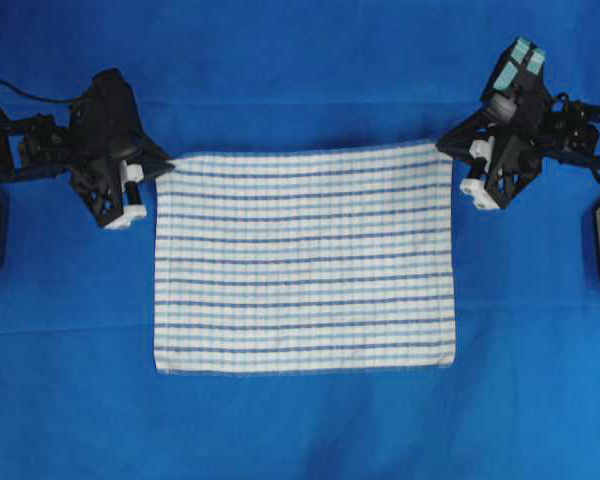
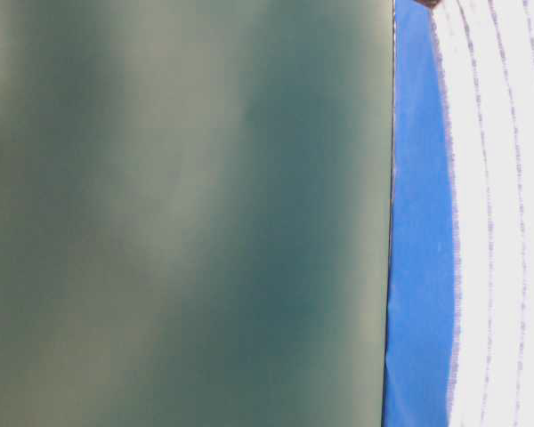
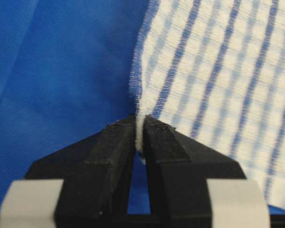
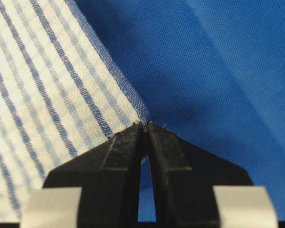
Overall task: Fold the blue towel.
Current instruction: 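Pull both top corners toward the bottom edge, folding the towel in half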
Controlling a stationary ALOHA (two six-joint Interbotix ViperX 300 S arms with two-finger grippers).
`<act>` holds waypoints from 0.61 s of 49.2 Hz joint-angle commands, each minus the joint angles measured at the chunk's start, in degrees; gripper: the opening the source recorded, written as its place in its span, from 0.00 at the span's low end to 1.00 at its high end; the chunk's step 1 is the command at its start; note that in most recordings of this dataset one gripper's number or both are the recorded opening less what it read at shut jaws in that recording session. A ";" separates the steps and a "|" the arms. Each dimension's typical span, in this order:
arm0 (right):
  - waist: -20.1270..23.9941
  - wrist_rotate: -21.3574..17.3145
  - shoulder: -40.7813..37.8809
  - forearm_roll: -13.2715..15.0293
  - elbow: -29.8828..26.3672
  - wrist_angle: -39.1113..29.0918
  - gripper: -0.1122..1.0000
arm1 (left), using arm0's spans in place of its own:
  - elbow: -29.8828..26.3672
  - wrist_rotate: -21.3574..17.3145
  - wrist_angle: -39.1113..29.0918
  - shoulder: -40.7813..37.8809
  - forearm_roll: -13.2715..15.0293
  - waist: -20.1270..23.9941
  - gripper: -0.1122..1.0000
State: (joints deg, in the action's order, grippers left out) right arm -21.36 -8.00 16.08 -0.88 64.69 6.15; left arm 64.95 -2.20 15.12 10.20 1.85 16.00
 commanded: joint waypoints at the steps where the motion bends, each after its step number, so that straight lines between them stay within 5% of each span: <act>1: 2.46 -1.23 1.32 -0.09 -0.09 -0.35 0.15 | -0.35 0.26 -0.26 2.29 -0.09 -2.46 0.13; 17: 18.90 -12.66 5.71 -0.18 0.88 -3.25 0.15 | 0.53 5.01 -1.32 5.36 0.00 -14.94 0.13; 30: 31.11 -18.37 4.75 -0.18 -0.35 -3.87 0.15 | 0.09 11.25 -0.53 4.22 0.00 -26.98 0.13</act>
State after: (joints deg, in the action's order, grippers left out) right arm 6.77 -25.75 20.92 -0.88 65.57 1.93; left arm 65.83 7.91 13.97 14.59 1.85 -8.00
